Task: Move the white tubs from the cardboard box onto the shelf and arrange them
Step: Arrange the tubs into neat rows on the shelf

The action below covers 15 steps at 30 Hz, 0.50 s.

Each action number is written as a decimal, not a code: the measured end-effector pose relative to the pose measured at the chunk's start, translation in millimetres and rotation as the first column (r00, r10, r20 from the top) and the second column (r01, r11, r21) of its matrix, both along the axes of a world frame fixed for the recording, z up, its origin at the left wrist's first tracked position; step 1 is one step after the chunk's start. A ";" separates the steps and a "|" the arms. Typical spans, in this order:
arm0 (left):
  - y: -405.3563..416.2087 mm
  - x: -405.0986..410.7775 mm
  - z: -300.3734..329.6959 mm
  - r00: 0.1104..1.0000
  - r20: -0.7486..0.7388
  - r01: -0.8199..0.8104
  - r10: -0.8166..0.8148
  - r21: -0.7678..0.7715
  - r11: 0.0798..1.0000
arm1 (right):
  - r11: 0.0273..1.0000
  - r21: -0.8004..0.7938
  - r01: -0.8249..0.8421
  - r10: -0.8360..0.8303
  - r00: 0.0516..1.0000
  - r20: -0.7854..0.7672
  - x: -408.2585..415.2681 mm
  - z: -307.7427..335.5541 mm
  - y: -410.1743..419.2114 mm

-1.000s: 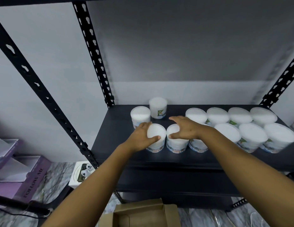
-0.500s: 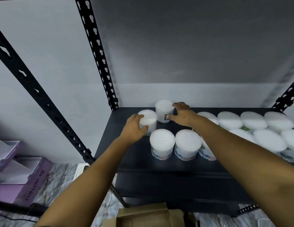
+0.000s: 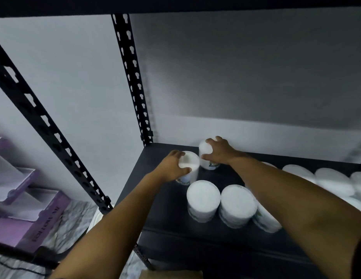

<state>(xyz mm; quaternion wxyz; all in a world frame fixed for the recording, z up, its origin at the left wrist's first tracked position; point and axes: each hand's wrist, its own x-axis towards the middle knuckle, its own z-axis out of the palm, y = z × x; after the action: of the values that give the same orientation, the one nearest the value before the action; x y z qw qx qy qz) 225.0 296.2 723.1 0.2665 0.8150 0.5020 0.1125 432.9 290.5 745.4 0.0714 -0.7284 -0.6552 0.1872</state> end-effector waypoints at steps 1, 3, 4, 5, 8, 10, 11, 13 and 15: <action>0.5 0.3 -0.6 1.000 -0.008 -0.001 0.001 0.004 1.000 | 1.000 0.010 0.002 -0.002 1.000 0.011 0.4 -0.3 0.8; 0.3 1.0 -0.7 1.000 -0.014 -0.004 0.005 0.010 1.000 | 1.000 0.021 0.002 -0.003 0.999 0.046 1.7 1.1 0.1; 0.1 1.6 -0.9 1.000 -0.015 -0.005 0.005 0.013 1.000 | 1.000 0.017 0.001 -0.002 0.998 0.063 2.9 2.1 -0.9; -0.5 2.5 -1.2 1.000 -0.017 -0.003 0.003 0.016 1.000 | 1.000 0.007 0.001 -0.001 0.997 0.078 4.4 3.5 -2.7; -3.2 8.2 -0.6 0.999 -0.031 0.019 -0.018 0.020 1.000 | 0.999 -0.036 0.004 0.000 0.992 0.125 11.1 7.3 -12.2; -5.3 14.5 -0.1 0.998 -0.039 0.040 -0.039 0.026 0.999 | 0.997 -0.083 0.009 0.003 0.990 0.143 17.4 9.4 -20.6; -6.7 18.2 0.4 0.998 -0.043 0.050 -0.049 0.029 0.998 | 0.994 -0.110 0.015 0.001 0.989 0.146 21.0 10.5 -25.4; -9.1 26.1 1.1 0.996 -0.054 0.070 -0.068 0.032 0.997 | 0.987 -0.155 0.030 -0.004 0.987 0.163 27.8 12.5 -34.5; -10.8 33.6 1.4 0.995 -0.064 0.084 -0.082 0.031 0.996 | 0.983 -0.177 0.054 -0.018 0.981 0.195 33.5 14.0 -42.5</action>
<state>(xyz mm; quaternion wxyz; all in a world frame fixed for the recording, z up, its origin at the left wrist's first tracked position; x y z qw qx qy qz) 258.6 285.3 724.5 0.2414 0.8428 0.4737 0.0840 466.4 248.0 759.4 -0.0555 -0.7583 -0.6260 0.1733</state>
